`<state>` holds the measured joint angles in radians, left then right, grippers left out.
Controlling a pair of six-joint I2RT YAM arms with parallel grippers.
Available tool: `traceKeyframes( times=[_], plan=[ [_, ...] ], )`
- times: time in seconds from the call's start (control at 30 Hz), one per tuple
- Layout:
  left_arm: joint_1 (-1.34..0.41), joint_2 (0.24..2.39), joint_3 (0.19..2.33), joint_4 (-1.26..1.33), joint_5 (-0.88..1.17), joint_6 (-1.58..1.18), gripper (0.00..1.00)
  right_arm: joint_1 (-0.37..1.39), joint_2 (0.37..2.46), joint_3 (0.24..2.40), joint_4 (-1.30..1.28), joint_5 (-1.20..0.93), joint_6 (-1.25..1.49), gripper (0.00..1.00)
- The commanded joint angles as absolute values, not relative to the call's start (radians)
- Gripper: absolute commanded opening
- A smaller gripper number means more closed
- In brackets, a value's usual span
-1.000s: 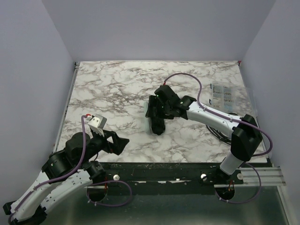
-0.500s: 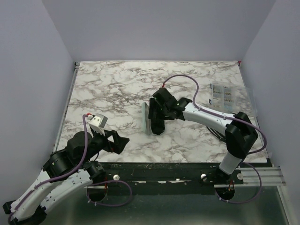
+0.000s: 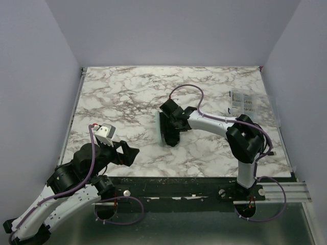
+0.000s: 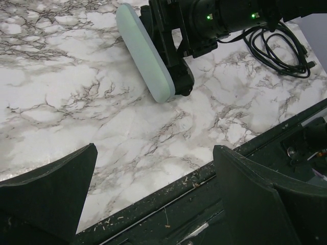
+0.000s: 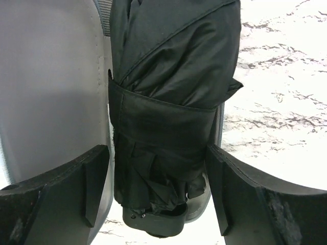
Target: Open the umbrella
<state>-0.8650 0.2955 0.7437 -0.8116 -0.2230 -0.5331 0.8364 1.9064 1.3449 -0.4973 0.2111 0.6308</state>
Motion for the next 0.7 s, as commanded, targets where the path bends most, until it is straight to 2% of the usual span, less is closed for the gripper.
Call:
traceKeyframes(
  times=[0.0, 0.2, 0.37, 0.57, 0.67],
  plan=[
    [-0.850, 0.279, 0.739, -0.824, -0.248, -0.535, 0.99, 0.835, 1.927, 1.435, -0.561, 0.216, 0.608, 0.79],
    [-0.838, 0.270, 0.733, -0.814, -0.225, -0.531, 0.99, 0.835, 1.945, 1.452, -0.578, 0.198, 0.630, 0.67],
    [-0.838, 0.282, 0.732, -0.810, -0.213, -0.529, 0.98, 0.839, 2.032, 1.486, -0.592, 0.171, 0.674, 0.66],
    [-0.838, 0.262, 0.730, -0.816, -0.225, -0.535, 0.99, 0.866, 2.194, 1.654, -0.713, 0.192, 0.676, 0.69],
    [-0.838, 0.235, 0.728, -0.816, -0.228, -0.537, 0.99, 0.871, 2.248, 1.710, -0.754, 0.202, 0.679, 0.59]
  ],
)
